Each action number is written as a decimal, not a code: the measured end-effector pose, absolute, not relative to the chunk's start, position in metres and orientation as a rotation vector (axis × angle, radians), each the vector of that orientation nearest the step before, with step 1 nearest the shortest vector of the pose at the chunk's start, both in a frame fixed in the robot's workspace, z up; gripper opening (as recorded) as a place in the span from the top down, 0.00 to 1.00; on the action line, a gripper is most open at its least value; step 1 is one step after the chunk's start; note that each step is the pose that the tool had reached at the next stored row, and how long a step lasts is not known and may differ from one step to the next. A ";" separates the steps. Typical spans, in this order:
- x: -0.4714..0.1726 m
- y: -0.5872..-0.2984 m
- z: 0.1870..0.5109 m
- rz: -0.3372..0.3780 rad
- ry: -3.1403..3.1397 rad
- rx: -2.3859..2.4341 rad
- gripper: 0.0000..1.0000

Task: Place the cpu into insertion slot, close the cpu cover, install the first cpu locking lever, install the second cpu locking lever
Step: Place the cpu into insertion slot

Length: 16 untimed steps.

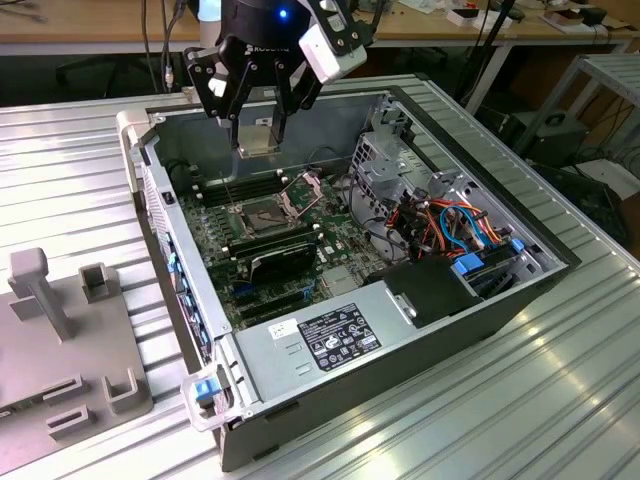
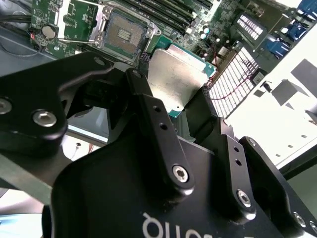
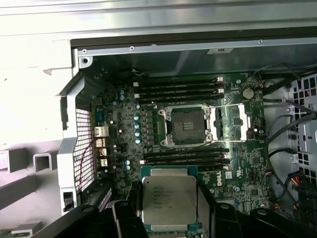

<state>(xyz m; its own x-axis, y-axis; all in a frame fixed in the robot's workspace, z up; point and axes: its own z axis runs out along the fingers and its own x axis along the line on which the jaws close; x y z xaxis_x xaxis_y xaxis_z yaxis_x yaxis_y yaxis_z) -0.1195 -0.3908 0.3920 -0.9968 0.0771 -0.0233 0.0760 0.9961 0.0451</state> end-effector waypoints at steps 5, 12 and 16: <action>-0.119 -0.390 0.392 0.069 3.114 0.119 0.45; -0.118 -0.388 0.391 0.069 3.114 0.119 0.45; -0.117 -0.387 0.391 0.069 3.114 0.119 0.45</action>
